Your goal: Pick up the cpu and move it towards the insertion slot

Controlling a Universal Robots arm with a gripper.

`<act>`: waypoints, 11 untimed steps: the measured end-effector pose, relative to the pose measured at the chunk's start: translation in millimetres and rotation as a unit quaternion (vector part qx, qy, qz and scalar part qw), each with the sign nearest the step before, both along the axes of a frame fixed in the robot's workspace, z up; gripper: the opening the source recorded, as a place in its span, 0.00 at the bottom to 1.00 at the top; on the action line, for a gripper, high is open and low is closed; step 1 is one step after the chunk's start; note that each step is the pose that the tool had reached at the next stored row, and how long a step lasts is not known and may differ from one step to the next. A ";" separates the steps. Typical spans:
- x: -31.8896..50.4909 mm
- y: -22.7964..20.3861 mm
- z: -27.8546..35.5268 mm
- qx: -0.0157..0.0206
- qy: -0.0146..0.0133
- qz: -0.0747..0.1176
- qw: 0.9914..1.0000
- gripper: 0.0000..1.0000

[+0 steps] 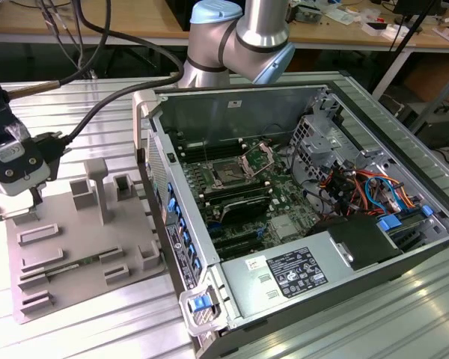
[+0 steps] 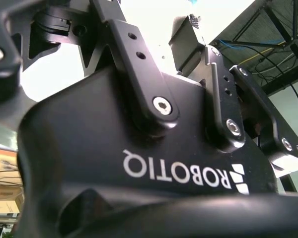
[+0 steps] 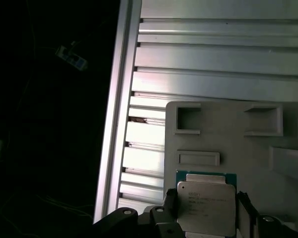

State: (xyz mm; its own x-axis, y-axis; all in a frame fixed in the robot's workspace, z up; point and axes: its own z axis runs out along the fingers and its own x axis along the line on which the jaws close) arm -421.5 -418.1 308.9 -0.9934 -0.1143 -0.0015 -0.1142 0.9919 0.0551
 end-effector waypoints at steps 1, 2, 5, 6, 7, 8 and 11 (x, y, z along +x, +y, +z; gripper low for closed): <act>0.0 0.0 1.2 0.000 0.000 0.000 1.000 0.55; 0.0 0.0 2.5 0.000 0.000 0.000 1.000 0.55; 0.0 0.0 4.7 0.000 0.000 0.000 1.000 0.55; 0.0 0.0 5.9 0.000 0.000 0.000 1.000 0.55; 0.0 0.0 6.9 0.000 0.000 0.000 1.000 0.55; 0.0 0.0 7.7 0.000 0.000 0.000 1.000 0.55; 0.0 0.0 12.3 0.000 0.000 0.000 1.000 0.55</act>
